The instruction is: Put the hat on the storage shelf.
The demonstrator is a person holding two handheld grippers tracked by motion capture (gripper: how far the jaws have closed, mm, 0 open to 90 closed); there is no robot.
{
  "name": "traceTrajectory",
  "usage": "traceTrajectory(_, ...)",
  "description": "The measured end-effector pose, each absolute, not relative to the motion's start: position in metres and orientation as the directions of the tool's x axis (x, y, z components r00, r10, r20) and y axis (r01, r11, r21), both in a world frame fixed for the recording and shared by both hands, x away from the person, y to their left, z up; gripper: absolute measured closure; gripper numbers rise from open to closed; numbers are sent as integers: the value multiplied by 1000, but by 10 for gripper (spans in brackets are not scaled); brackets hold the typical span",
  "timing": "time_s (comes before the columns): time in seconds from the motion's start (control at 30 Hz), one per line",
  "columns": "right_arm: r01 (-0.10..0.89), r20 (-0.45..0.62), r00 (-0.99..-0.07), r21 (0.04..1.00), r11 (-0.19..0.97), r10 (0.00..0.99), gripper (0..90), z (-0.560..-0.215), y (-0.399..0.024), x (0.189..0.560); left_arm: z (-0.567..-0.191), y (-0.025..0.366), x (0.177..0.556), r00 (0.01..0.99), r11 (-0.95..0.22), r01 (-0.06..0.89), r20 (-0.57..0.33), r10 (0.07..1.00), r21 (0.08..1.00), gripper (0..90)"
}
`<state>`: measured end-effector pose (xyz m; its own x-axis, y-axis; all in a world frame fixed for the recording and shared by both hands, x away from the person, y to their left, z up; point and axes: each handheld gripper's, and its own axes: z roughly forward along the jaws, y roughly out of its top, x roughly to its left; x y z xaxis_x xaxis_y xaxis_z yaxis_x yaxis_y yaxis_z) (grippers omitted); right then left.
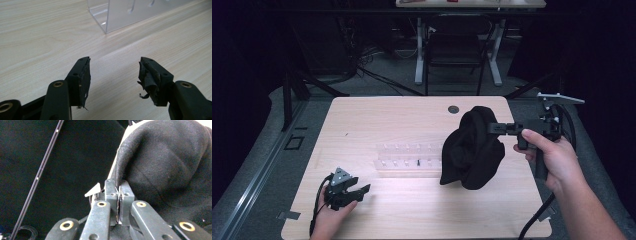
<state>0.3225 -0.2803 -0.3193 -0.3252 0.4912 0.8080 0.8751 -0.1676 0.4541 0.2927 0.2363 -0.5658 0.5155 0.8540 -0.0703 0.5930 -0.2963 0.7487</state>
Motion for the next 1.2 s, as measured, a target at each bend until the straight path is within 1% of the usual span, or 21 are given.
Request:
traceTrajectory(0.27,866,806,-330,466,-183,492,881,-312,-276,335,-565,237,293,517,-297,590,-69,853,751,431)
traceTrajectory(0.5,864,800,-334,471,-178,498,881,-312,-271,344,-565,237,293,517,-296,590,-69,853,751,431)
traceTrajectory(0.97,864,807,-355,476,-164,472,881,-310,-240,366,-565,237,293,517,-295,589,-70,853,752,432)
traceTrajectory(1.2,870,804,-363,474,-138,471,881,-314,-221,378,-565,238,293,516,-294,589,-71,853,753,432)
